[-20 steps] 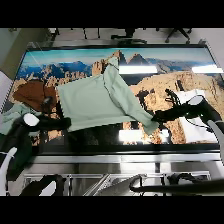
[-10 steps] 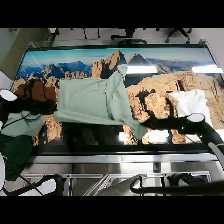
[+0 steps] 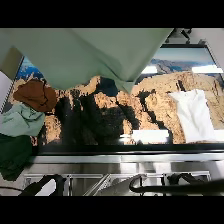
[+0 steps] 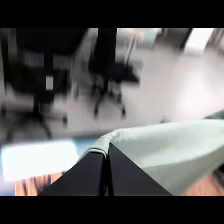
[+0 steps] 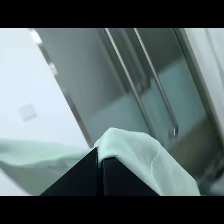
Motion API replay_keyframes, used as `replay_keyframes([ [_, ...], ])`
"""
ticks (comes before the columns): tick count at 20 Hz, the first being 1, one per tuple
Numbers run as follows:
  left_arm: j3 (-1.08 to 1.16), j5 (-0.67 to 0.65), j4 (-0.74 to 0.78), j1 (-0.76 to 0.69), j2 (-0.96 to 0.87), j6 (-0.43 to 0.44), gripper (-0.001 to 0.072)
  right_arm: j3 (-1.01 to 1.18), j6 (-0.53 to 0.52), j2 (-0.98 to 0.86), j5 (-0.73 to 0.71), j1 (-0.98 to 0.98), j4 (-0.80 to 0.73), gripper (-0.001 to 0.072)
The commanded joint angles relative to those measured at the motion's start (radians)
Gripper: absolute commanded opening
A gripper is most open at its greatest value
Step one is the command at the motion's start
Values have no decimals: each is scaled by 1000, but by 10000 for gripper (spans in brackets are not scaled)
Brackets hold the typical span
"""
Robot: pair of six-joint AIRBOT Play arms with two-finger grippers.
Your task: Fold the shirts.
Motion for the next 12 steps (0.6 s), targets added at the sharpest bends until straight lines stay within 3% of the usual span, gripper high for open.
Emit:
replay_keyframes([
  [1, 10, 159, 23, 0, 149, 6, 10, 185, 8, 23, -58, -14, 5, 16],
  [3, -139, 190, 24, 0, 230, 64, 10, 185, 9, 54, -63, -14, -44, 16],
  [6, -251, 133, 24, 0, 243, 104, 10, 183, 9, 66, -32, -14, -133, 16],
  [12, -259, -106, 25, -4, -8, 104, 10, 90, -18, -121, 48, 20, -245, 16],
])
